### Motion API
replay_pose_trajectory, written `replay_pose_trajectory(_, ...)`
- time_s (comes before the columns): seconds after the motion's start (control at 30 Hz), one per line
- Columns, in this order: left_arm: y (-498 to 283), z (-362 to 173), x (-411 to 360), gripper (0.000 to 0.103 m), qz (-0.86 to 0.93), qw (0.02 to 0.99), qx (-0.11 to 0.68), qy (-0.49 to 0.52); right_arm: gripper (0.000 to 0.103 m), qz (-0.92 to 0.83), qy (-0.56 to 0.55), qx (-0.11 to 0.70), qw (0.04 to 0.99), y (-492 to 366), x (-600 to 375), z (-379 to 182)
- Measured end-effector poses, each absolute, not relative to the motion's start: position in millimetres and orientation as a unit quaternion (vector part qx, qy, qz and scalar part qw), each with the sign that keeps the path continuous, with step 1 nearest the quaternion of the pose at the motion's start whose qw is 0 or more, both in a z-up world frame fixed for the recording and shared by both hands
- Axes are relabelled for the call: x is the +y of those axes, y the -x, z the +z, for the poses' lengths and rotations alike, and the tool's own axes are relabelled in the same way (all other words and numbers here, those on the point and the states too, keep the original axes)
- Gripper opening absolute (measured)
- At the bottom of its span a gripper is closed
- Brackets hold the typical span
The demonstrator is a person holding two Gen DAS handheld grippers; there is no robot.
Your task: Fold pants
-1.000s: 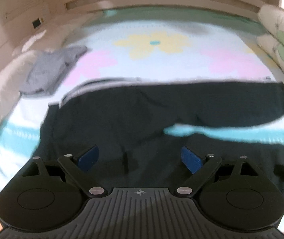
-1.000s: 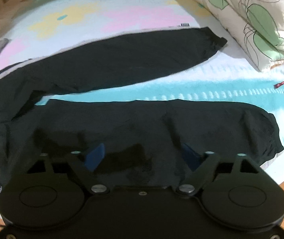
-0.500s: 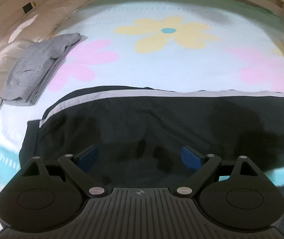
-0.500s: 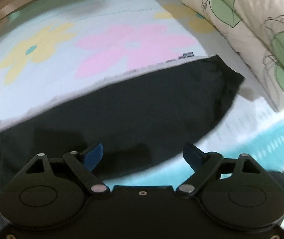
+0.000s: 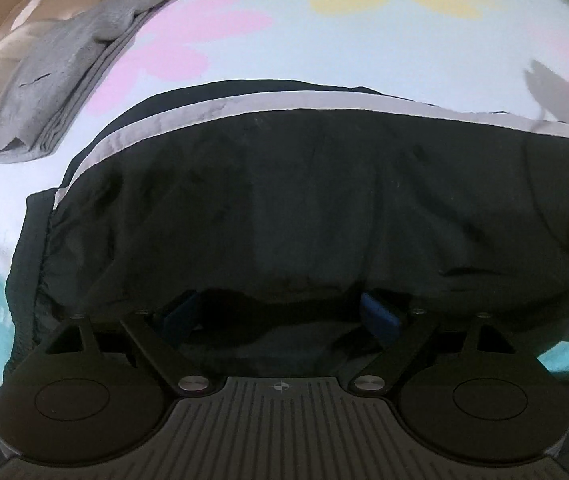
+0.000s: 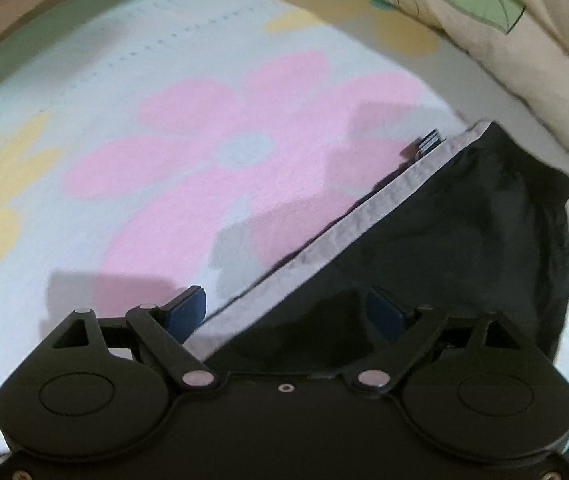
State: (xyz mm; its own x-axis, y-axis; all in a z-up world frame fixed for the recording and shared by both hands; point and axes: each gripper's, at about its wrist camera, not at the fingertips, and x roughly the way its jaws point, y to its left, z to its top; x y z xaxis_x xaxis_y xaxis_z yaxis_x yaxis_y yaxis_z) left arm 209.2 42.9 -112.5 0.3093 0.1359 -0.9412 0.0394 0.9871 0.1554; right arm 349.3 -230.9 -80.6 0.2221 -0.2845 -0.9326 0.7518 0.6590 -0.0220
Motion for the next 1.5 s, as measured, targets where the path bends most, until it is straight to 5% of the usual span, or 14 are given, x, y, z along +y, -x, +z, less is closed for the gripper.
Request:
replay_pose_trajectory(0.1, -209, -107, 42, 0.087, 0.023, 0.812, 0.578, -0.082, 0.086, -0.359, -0.22, 0.533, 0.733, -354, -233, -94)
replay_pose_trajectory(0.17, -210, -103, 42, 0.085, 0.024, 0.812, 0.578, -0.074, 0.074, -0.36, -0.209, 0.532, 0.738, -352, -229, -92)
replay_pose_trajectory(0.23, -216, -101, 44, 0.083, 0.023, 0.817, 0.574, -0.061, 0.042, -0.349, -0.204, 0.531, 0.745, -345, -225, -87)
replay_pose_trajectory(0.33, -223, -91, 49, 0.083, 0.017, 0.826, 0.563, -0.031, 0.015, -0.327, -0.215, 0.547, 0.74, -334, -223, -79)
replay_pose_trajectory(0.67, -283, -58, 56, 0.083, 0.006, 0.82, 0.563, 0.097, 0.014, -0.261, -0.28, 0.523, 0.761, -248, -238, -68)
replay_pose_trajectory(1.4, -347, -106, 55, 0.083, 0.113, 0.776, 0.591, 0.189, 0.013, -0.227, -0.28, 0.515, 0.777, -223, -246, -78)
replay_pose_trajectory(1.47, -352, -116, 50, 0.059, 0.116, 0.765, 0.611, 0.168, 0.013, -0.226, -0.279, 0.514, 0.779, -222, -246, -77)
replay_pose_trajectory(1.5, -354, -121, 49, 0.028, 0.123, 0.758, 0.623, 0.152, 0.013, -0.224, -0.278, 0.514, 0.78, -221, -247, -77)
